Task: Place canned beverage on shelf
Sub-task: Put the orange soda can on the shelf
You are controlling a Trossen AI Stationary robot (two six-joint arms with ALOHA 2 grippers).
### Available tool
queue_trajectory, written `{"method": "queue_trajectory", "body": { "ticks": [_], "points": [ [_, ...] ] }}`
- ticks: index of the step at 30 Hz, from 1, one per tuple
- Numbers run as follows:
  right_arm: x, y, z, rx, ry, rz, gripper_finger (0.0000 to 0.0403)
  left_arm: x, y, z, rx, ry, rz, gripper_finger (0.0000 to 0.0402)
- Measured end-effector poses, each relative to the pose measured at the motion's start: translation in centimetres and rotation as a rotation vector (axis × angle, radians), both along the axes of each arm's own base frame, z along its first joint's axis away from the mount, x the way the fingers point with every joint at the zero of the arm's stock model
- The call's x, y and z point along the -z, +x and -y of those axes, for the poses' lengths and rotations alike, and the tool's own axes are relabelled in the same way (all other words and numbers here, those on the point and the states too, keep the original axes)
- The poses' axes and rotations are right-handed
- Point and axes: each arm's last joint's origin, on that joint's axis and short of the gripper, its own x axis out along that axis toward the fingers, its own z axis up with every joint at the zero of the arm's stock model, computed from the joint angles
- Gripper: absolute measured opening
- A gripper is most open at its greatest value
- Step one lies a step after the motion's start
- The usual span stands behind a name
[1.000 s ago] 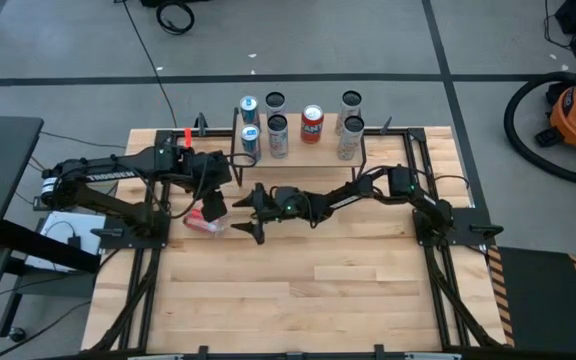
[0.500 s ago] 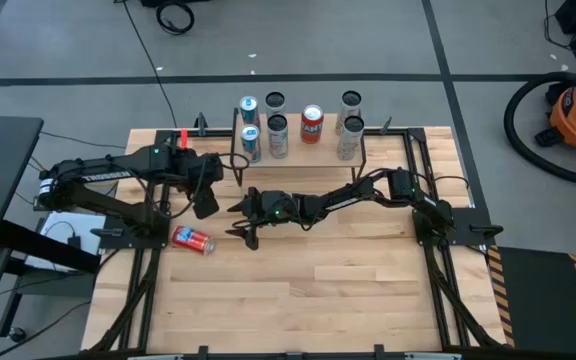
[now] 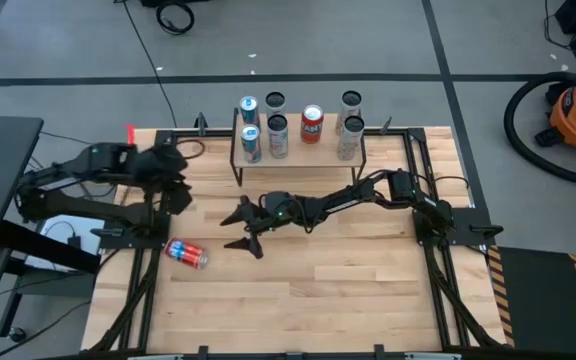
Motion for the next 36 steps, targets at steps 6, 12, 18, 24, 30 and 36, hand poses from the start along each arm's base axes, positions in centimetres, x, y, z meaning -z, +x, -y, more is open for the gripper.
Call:
{"method": "queue_trajectory", "body": {
  "ticks": [6,12,18,24,30,36],
  "points": [
    [-0.1,0.0,-0.5,-0.018,-0.037,0.021,0.0373,-0.7,-2.1,0.3,-0.032,-0.005,0.099,0.0171],
    [-0.1,0.0,-0.6,-0.023,-0.029,0.019,0.0398,-0.9,-2.5,0.4,-0.041,-0.005,0.14,0.0171],
    [-0.1,0.0,-0.7,-0.024,-0.015,0.014,0.0397,-0.8,-2.5,0.4,-0.04,-0.006,0.126,0.0171],
    [-0.1,0.0,-0.6,-0.019,0.017,0.007,0.0399,-0.9,-2.5,0.4,-0.04,-0.005,0.13,0.0171],
    [-0.1,0.0,-0.7,-0.019,0.021,0.008,0.0397,-0.9,-2.5,0.4,-0.039,-0.005,0.132,0.0171],
    [-0.1,0.0,-0.7,-0.02,0.02,0.008,0.0398,-1.0,-2.3,0.3,-0.049,0.001,0.152,0.0172]
  ]
}}
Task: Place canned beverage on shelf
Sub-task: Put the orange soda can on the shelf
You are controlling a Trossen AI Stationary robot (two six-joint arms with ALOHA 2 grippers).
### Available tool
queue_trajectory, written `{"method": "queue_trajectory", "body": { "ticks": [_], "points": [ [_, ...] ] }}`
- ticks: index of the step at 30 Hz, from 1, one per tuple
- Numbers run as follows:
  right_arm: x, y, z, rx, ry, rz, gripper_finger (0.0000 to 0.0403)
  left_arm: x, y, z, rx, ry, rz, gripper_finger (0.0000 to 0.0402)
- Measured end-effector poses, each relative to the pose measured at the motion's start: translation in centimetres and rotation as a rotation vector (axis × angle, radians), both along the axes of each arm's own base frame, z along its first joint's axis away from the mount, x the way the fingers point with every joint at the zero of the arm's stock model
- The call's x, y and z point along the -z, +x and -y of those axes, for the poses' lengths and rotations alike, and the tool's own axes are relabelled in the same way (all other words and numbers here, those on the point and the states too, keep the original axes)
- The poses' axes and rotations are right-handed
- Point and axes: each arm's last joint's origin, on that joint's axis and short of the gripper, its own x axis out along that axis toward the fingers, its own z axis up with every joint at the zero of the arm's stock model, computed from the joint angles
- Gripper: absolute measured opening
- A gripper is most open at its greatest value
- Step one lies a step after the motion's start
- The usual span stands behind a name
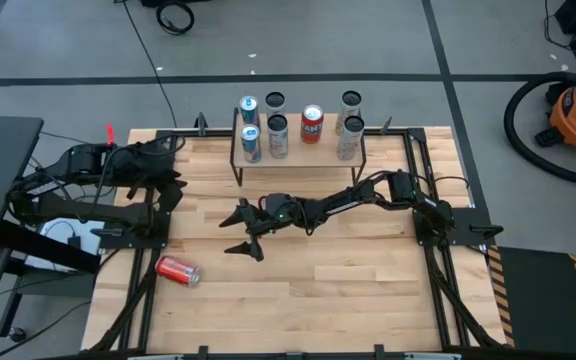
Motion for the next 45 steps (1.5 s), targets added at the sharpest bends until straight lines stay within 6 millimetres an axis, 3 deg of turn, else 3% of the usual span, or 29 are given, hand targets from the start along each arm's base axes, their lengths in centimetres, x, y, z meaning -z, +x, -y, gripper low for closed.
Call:
{"method": "queue_trajectory", "body": {
  "ticks": [8,20,28,35,45],
  "points": [
    [-0.14,0.01,0.0,0.0,-0.001,0.015,0.0398,0.01,0.0,0.05,-0.001,-0.023,0.007,0.0219],
    [-0.17,0.01,0.02,0.0,-0.001,0.016,0.0398,0.02,0.04,0.17,0.012,-0.068,0.017,0.039],
    [-0.16,0.01,0.02,0.0,-0.001,0.016,0.0398,0.08,0.28,0.32,-0.008,-0.16,0.036,0.0392],
    [-0.16,0.01,0.02,0.0,-0.001,0.016,0.0398,0.08,0.28,0.31,0.178,-0.021,-0.027,0.0392],
    [-0.22,0.01,0.0,0.0,-0.001,0.022,0.0398,0.11,0.54,0.23,0.239,0.039,-0.058,0.0392]
  ]
}}
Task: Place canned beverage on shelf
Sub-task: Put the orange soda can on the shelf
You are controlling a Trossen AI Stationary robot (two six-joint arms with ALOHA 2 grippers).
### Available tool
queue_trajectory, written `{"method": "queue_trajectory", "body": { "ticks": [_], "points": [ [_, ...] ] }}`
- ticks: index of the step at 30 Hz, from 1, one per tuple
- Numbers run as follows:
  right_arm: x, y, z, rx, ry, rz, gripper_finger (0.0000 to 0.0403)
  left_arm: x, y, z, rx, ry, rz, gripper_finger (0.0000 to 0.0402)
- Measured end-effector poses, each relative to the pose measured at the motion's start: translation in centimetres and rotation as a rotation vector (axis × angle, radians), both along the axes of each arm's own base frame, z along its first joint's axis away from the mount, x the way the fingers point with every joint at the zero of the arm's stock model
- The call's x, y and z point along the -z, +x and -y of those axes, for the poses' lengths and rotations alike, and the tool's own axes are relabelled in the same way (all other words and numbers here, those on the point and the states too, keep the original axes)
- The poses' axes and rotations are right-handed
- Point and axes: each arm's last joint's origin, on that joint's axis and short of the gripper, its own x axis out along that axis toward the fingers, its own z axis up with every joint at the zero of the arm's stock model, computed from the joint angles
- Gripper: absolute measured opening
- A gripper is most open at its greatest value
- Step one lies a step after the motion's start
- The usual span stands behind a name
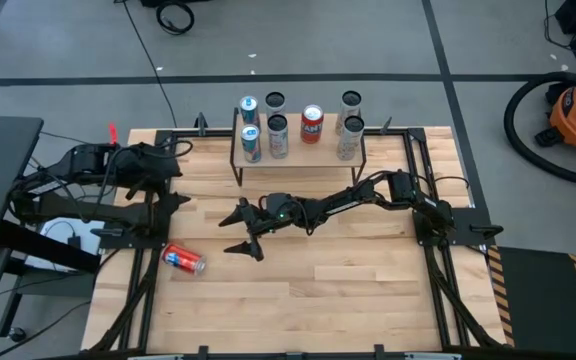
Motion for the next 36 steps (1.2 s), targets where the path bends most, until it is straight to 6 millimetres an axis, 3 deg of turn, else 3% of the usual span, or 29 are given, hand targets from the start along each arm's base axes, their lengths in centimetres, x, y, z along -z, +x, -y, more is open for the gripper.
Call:
{"method": "queue_trajectory", "body": {
  "ticks": [24,36],
  "points": [
    [-0.3,0.0,0.0,0.0,0.001,0.029,0.0398,-0.3,0.9,-0.2,-0.082,-0.016,0.072,0.0392],
    [-0.6,0.0,0.1,0.002,0.002,0.067,0.0398,1.6,2.5,0.9,0.114,-0.178,-0.208,0.0392]
  ]
}}
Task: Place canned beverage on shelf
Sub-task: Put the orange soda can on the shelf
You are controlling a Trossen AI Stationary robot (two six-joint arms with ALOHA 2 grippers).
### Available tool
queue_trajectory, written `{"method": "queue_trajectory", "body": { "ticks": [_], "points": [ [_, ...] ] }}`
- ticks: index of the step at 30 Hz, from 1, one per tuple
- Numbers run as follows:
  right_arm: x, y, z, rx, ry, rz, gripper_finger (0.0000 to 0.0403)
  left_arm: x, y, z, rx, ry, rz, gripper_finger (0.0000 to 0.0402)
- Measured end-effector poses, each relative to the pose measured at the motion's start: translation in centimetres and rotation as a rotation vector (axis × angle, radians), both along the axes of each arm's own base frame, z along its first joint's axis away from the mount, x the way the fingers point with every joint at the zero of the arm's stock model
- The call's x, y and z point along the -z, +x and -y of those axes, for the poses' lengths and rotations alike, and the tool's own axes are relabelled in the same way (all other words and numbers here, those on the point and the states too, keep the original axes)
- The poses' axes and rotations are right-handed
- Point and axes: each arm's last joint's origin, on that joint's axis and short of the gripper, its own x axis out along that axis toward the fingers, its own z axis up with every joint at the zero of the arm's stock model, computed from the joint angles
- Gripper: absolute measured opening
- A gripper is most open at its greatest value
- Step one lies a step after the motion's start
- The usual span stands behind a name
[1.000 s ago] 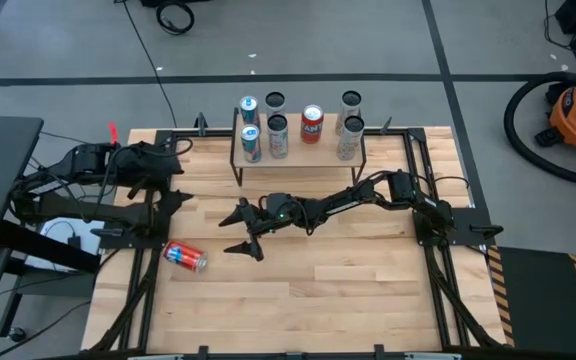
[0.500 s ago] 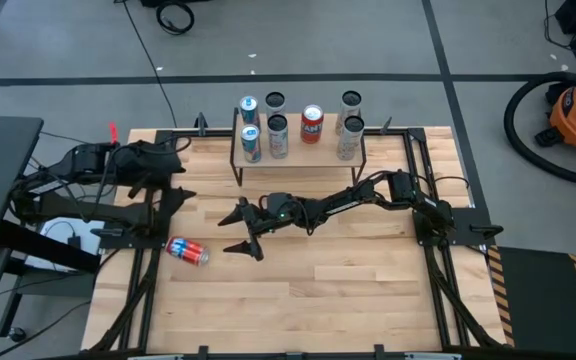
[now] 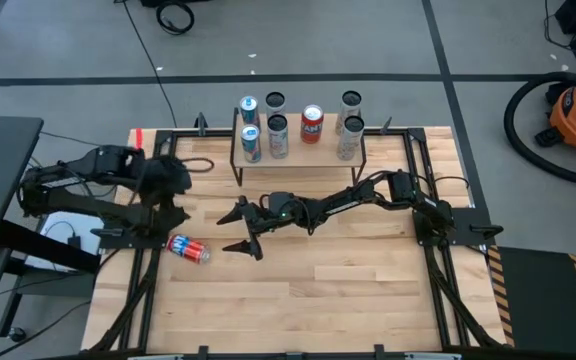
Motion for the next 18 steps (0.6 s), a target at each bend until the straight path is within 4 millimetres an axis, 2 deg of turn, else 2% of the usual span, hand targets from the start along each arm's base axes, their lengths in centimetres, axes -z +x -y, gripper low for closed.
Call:
{"method": "queue_trajectory", "body": {
  "ticks": [5,11,18],
  "points": [
    [-0.3,0.0,0.4,0.008,0.003,0.033,0.0398,1.0,0.2,0.8,0.07,0.001,-0.093,0.0392],
    [-0.4,0.0,0.6,0.012,0.003,0.038,0.0398,3.8,0.2,1.9,0.108,-0.023,-0.212,0.0392],
    [-0.4,0.0,0.8,0.015,0.003,0.038,0.0398,7.1,0.4,3.3,0.17,-0.042,-0.273,0.0392]
  ]
}}
